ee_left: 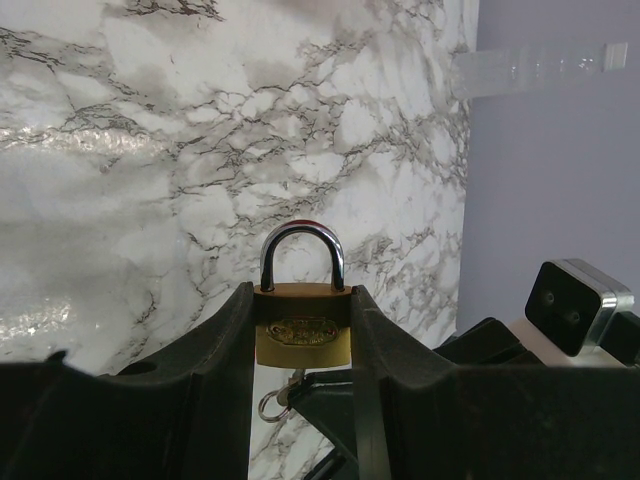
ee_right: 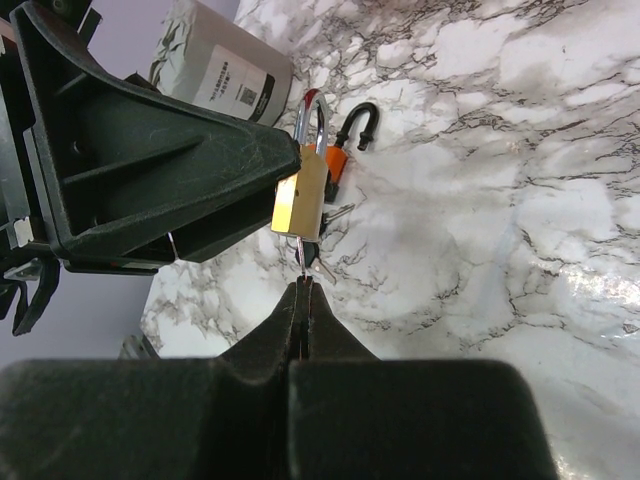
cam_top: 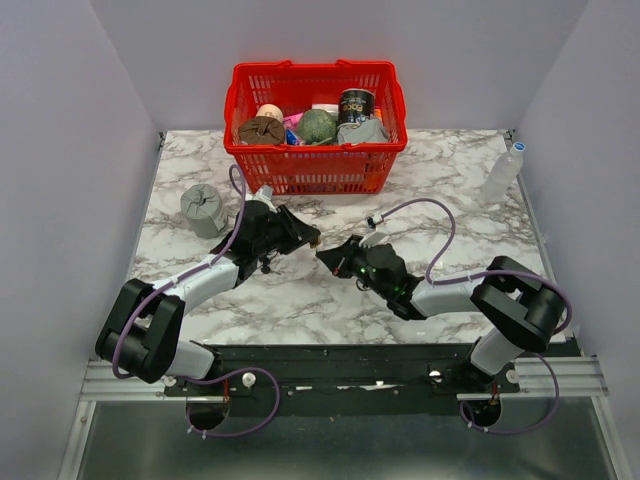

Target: Unlock with the key

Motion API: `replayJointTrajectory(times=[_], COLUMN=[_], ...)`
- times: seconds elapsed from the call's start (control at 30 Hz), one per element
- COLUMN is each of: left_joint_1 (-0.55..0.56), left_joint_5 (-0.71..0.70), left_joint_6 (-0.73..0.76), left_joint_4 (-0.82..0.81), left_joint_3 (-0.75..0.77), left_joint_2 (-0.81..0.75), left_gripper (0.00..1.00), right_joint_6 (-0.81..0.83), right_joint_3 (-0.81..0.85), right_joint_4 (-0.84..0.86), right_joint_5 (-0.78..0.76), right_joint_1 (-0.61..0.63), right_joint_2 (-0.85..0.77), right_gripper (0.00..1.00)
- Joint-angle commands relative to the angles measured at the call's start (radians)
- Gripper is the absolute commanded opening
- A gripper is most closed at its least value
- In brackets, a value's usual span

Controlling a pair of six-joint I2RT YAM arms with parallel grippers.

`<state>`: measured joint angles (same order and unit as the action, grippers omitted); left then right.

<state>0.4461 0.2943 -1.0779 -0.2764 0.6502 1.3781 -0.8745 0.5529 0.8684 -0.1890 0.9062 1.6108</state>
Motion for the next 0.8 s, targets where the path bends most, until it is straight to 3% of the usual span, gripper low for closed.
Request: replayJointTrajectory(times=[0.0, 0.77], left_joint_1=[0.02, 0.045], left_joint_5=[0.049, 0.046], left_joint_6=[-0.011, 0.019], left_joint_4=[-0.009, -0.004], left_joint_3=[-0.017, -0.014], left_joint_2=[0.004, 0.021], left_gripper=[0.0, 0.0], right_joint_6=[0.017, 0.029], right_joint_3=[0.036, 0.054], right_joint_4=[0.034, 0.021], right_joint_5=[-0.064, -0.041], right_joint_1=[-0.033, -0.058], right_joint_2=[0.008, 0.003], right_gripper=[0.01, 0.01])
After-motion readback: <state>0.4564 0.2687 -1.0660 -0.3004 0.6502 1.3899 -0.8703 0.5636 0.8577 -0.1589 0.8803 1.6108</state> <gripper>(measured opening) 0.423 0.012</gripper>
